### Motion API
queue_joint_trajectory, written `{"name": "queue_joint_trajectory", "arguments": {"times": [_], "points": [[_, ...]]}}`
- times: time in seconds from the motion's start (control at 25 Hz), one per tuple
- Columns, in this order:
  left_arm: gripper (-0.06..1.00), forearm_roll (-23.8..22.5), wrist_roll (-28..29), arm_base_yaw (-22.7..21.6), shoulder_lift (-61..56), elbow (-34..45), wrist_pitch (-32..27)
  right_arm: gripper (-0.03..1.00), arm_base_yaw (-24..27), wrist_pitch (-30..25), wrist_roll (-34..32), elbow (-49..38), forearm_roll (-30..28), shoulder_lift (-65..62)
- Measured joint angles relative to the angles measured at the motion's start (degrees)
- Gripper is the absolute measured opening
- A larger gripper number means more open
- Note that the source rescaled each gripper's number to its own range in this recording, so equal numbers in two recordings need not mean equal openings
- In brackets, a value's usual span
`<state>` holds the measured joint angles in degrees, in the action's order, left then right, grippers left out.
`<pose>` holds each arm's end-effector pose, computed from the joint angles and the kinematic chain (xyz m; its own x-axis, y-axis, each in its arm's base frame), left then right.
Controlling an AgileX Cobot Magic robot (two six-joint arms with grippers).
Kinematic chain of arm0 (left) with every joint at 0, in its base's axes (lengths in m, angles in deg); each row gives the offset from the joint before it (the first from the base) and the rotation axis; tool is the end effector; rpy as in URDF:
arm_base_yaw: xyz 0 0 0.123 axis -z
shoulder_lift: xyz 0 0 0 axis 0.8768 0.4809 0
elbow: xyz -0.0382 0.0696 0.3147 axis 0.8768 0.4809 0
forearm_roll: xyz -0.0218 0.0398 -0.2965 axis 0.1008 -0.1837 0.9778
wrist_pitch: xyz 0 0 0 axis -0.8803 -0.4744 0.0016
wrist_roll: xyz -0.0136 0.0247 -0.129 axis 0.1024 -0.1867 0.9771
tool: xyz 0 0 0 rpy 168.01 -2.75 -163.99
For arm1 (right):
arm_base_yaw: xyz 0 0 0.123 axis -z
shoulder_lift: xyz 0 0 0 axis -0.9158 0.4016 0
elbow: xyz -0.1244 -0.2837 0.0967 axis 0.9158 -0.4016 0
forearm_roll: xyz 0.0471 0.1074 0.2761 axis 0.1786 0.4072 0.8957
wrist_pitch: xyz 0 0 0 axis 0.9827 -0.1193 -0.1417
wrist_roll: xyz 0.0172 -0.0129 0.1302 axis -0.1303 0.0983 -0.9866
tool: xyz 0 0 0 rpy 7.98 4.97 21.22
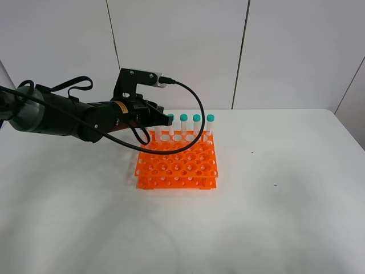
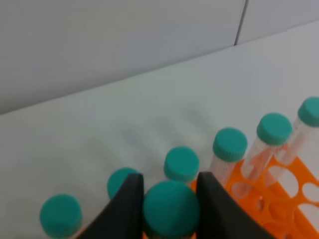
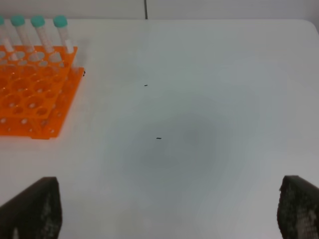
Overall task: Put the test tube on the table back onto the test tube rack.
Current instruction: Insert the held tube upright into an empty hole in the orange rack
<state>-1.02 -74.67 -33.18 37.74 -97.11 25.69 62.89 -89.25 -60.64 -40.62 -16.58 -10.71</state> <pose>0.4298 -0.2310 0.1911 -0.2734 0.1176 -0.9547 0.4731 0.8806 -0.0271 0.0356 0.0061 0.2841 -0.4317 -0.0295 -0.9015 -0.0884 0.9960 0.0097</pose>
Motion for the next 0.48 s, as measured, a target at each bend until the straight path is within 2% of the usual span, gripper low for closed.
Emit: {"name": "queue_joint_trajectory", "arguments": {"times": [0.48], "points": [[0.0, -1.7, -3.1, 0.0, 0.1, 0.0, 0.3, 0.93, 0.0, 0.0, 0.0, 0.0, 0.0, 0.0]]}}
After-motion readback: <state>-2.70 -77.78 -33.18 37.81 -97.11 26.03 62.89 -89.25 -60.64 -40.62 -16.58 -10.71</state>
